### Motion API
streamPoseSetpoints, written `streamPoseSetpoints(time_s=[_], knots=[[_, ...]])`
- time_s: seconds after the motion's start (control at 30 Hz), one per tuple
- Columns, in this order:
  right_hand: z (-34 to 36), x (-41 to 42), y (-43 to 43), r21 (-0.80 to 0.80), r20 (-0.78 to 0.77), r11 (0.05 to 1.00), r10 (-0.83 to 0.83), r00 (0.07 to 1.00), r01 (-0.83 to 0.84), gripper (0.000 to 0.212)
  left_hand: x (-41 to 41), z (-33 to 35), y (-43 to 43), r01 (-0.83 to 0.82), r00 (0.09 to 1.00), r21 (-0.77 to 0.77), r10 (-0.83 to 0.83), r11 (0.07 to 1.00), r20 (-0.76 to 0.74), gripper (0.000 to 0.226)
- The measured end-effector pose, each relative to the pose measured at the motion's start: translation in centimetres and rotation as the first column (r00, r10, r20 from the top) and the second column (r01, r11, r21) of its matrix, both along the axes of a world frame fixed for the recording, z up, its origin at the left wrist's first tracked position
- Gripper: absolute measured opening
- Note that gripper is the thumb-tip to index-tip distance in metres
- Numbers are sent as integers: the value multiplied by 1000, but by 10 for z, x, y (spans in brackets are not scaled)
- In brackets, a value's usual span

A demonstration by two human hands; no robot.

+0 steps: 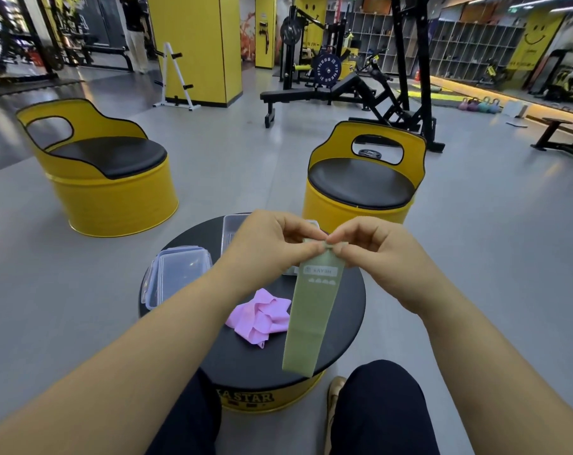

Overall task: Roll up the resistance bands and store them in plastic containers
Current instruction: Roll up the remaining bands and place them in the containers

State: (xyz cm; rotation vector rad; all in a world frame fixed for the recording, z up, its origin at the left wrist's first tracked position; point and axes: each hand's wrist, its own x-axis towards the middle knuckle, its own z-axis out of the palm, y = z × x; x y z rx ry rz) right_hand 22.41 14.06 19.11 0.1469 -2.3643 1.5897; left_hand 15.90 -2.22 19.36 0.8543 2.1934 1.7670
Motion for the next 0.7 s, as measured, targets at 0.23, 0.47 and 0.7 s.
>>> streamPoseSetpoints(time_s=[0.23,0.47,0.7], knots=[[-6,-3,-10,-106,1,988,-109,994,109,9,6,2,6,-80,984,16,81,997,-161,8],[-3,-2,-9,-186,2,979,-83,997,82,16,10,3,5,-64,994,92,72,994,-80,13],[1,3,-2,-280,110,960,36,993,-4,20,12,5,1,1,989,168,-26,986,148,12]])
